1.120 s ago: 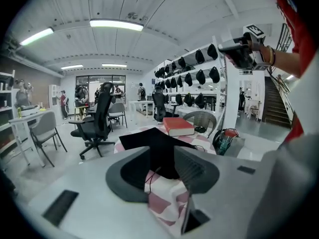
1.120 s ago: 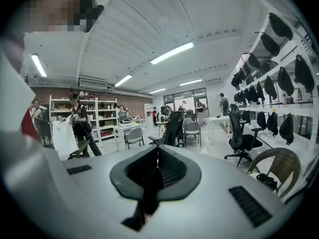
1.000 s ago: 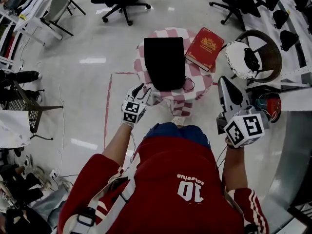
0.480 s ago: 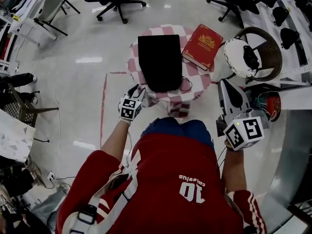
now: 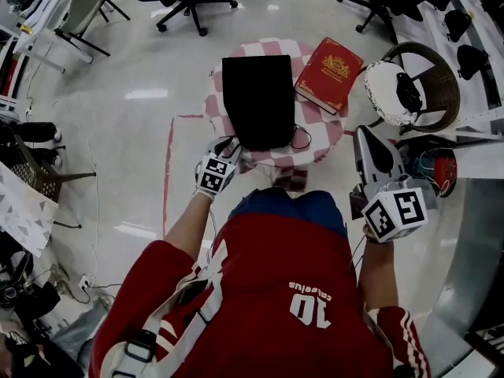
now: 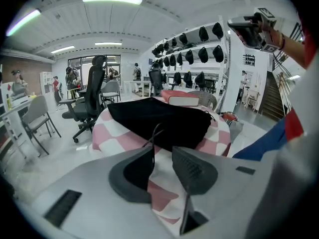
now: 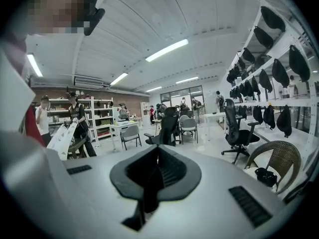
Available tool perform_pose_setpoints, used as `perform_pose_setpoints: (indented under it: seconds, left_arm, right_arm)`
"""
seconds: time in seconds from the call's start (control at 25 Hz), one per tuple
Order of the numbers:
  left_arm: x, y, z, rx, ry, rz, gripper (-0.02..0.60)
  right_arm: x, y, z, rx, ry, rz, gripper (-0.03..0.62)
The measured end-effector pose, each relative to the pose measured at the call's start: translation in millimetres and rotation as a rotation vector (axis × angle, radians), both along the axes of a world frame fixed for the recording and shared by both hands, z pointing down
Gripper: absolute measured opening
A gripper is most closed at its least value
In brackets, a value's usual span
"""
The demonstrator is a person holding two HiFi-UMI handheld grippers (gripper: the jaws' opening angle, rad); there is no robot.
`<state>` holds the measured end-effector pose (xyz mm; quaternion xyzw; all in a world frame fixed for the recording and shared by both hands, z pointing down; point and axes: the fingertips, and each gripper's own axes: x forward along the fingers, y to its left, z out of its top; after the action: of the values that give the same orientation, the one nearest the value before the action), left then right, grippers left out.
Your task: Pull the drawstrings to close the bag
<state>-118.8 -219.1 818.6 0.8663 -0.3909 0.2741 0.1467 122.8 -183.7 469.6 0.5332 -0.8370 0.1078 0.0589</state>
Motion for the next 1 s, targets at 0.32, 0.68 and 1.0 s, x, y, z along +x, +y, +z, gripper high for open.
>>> perform_pose_setpoints:
  seconds: [0.32, 0.68, 1.0]
  left_arm:
    - [-1, -8, 5, -0.037, -0.040, 0.007, 0.073]
    - [-14, -2, 6, -0.079, -0.047, -0.003, 0.055]
    - [-23, 1, -9, -0.124, -0.016, -0.025, 0.009]
  right_arm:
    - [2, -5, 1, -0.013, 0.000, -0.007, 0.017]
    - [9, -12, -3, -0.023, -0.010, -0.007, 0.017]
    - [3, -17, 1, -0.066, -0.001, -0.030, 0.017]
